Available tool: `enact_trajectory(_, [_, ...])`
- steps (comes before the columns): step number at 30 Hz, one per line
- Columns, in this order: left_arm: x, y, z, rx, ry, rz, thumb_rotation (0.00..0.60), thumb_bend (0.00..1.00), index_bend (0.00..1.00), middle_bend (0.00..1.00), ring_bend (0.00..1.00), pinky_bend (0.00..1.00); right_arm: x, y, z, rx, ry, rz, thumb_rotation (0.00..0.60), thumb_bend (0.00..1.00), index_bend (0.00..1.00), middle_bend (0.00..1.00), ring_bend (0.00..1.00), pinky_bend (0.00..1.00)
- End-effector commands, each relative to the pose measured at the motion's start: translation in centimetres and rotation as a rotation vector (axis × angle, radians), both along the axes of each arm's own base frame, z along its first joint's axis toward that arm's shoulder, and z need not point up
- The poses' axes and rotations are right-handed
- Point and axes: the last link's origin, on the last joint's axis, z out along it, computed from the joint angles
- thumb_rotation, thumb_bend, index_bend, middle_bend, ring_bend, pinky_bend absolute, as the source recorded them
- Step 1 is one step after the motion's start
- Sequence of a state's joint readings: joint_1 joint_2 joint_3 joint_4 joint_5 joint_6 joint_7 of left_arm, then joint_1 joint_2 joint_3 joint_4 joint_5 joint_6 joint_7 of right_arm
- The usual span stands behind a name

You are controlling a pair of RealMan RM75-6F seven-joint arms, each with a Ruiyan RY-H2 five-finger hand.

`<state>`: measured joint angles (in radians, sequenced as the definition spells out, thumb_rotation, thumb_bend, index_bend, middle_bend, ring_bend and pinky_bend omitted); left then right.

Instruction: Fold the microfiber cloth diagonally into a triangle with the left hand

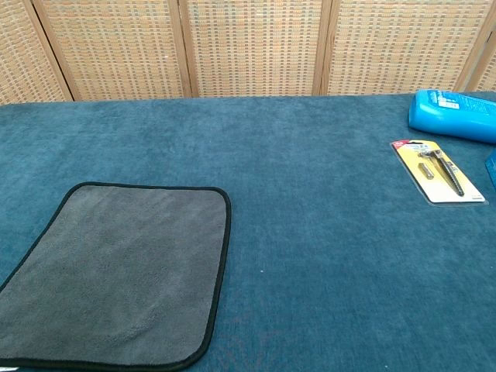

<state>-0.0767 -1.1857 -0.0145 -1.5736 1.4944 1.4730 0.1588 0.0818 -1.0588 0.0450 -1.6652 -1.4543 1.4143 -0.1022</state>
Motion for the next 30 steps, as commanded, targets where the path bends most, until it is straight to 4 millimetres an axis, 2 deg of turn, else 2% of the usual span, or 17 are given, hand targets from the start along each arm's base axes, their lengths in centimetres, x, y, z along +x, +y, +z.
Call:
enact_trajectory(1, [0.02, 0.02, -0.03, -0.001, 0.001, -0.001, 0.600, 0.09, 0.00, 0.00, 0.00, 0.00, -0.01, 0.04, 0.00, 0.001, 0.001, 0.000, 0.600, 0.00, 0.00, 0.00, 0.00, 0.00])
enact_trajectory(30, [0.26, -0.11, -0.23, -0.021, -0.023, -0.009, 0.600, 0.09, 0.00, 0.00, 0.00, 0.00, 0.46, 0.24, -0.47, 0.018, 0.004, 0.018, 0.600, 0.00, 0.00, 0.00, 0.00, 0.00])
